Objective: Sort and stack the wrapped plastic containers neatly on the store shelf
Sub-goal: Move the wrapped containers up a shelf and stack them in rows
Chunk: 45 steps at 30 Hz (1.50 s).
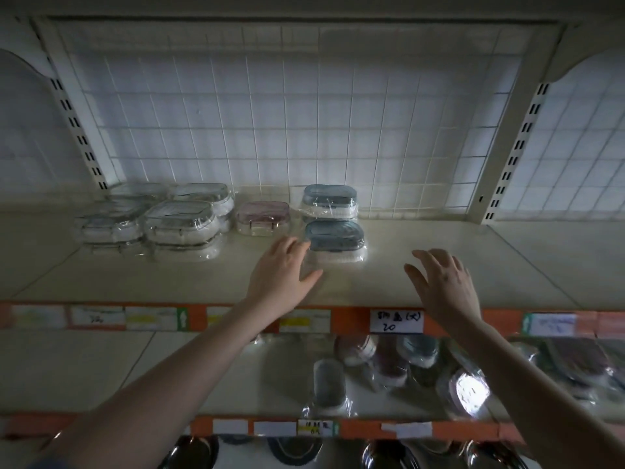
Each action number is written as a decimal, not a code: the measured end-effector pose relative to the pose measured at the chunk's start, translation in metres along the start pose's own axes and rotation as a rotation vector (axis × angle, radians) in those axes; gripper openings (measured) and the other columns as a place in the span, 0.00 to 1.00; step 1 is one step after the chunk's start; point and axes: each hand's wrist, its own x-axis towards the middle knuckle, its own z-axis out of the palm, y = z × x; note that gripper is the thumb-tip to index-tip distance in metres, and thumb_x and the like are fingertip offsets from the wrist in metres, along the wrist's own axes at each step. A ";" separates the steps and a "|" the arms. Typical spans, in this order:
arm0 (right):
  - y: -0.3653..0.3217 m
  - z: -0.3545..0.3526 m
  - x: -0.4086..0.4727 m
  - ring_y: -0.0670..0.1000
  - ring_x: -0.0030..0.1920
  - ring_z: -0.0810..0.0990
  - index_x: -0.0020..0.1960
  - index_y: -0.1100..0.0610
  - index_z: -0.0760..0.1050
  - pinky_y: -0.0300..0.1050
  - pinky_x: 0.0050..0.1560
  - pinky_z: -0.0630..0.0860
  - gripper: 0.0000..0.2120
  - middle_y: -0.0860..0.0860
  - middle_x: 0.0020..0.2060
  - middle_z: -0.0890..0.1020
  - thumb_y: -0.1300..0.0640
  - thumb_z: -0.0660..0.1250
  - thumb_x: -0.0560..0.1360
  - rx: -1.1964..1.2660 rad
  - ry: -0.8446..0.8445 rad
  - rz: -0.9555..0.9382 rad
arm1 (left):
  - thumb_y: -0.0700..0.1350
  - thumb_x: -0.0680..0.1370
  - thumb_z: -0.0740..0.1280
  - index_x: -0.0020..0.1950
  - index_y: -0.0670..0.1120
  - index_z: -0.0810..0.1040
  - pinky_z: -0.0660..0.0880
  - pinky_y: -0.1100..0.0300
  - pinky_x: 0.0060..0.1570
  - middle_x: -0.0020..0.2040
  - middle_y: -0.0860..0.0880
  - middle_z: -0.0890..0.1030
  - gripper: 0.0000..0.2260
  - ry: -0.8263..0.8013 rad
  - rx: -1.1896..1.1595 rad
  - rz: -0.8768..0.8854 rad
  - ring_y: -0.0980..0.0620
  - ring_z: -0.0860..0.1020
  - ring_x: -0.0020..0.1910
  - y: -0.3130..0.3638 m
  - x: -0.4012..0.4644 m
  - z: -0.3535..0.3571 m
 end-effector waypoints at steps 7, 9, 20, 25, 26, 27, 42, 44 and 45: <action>0.033 -0.037 -0.063 0.62 0.60 0.72 0.65 0.58 0.72 0.56 0.59 0.70 0.20 0.61 0.61 0.74 0.50 0.64 0.77 0.051 0.061 -0.055 | 0.54 0.78 0.64 0.70 0.42 0.68 0.64 0.53 0.68 0.68 0.44 0.69 0.26 0.074 -0.035 -0.086 0.46 0.65 0.69 0.062 -0.064 -0.009; 0.048 -0.047 -0.083 0.63 0.59 0.73 0.64 0.59 0.73 0.56 0.57 0.71 0.19 0.61 0.60 0.75 0.52 0.66 0.76 0.077 0.069 -0.065 | 0.55 0.79 0.62 0.73 0.43 0.65 0.60 0.55 0.70 0.71 0.45 0.66 0.26 0.032 -0.021 -0.120 0.47 0.61 0.72 0.081 -0.082 -0.005; 0.115 -0.056 -0.165 0.63 0.53 0.76 0.61 0.59 0.74 0.56 0.50 0.74 0.18 0.61 0.54 0.77 0.53 0.67 0.75 0.072 -0.015 -0.005 | 0.57 0.78 0.61 0.75 0.44 0.60 0.66 0.54 0.68 0.74 0.47 0.61 0.29 -0.073 -0.058 -0.180 0.48 0.61 0.73 0.138 -0.150 0.036; 0.119 -0.035 -0.184 0.64 0.51 0.77 0.61 0.59 0.74 0.54 0.48 0.74 0.18 0.61 0.52 0.78 0.55 0.69 0.74 0.062 -0.066 0.046 | 0.58 0.78 0.61 0.74 0.44 0.62 0.66 0.56 0.67 0.72 0.47 0.64 0.29 -0.149 -0.068 -0.194 0.49 0.63 0.70 0.130 -0.160 0.059; 0.119 -0.030 -0.185 0.64 0.51 0.77 0.62 0.59 0.75 0.54 0.48 0.74 0.18 0.61 0.52 0.78 0.55 0.70 0.73 0.056 -0.073 0.050 | 0.58 0.78 0.60 0.73 0.44 0.62 0.65 0.56 0.68 0.72 0.47 0.65 0.29 -0.152 -0.075 -0.193 0.49 0.63 0.71 0.127 -0.160 0.063; 0.118 -0.025 -0.186 0.64 0.51 0.77 0.62 0.59 0.74 0.54 0.49 0.74 0.18 0.61 0.53 0.78 0.55 0.69 0.73 0.055 -0.087 0.064 | 0.58 0.78 0.60 0.73 0.44 0.62 0.64 0.56 0.68 0.72 0.47 0.65 0.29 -0.155 -0.082 -0.191 0.49 0.63 0.71 0.124 -0.159 0.067; 0.111 0.053 -0.183 0.60 0.60 0.72 0.67 0.55 0.70 0.53 0.56 0.70 0.20 0.58 0.62 0.73 0.49 0.62 0.77 0.025 -0.245 0.287 | 0.58 0.79 0.59 0.76 0.46 0.58 0.56 0.57 0.72 0.76 0.47 0.58 0.30 -0.318 -0.118 -0.166 0.49 0.54 0.75 0.077 -0.124 0.140; 0.114 0.062 -0.181 0.60 0.59 0.72 0.66 0.55 0.70 0.53 0.55 0.70 0.20 0.59 0.61 0.73 0.49 0.63 0.77 0.025 -0.267 0.303 | 0.58 0.79 0.60 0.76 0.45 0.59 0.58 0.55 0.72 0.75 0.46 0.60 0.30 -0.326 -0.119 -0.160 0.48 0.55 0.75 0.076 -0.118 0.152; 0.116 0.067 -0.179 0.61 0.58 0.73 0.65 0.55 0.71 0.54 0.55 0.70 0.20 0.59 0.60 0.73 0.49 0.63 0.77 0.027 -0.272 0.305 | 0.58 0.79 0.59 0.76 0.45 0.58 0.58 0.55 0.72 0.75 0.46 0.59 0.30 -0.336 -0.114 -0.157 0.48 0.55 0.75 0.076 -0.115 0.158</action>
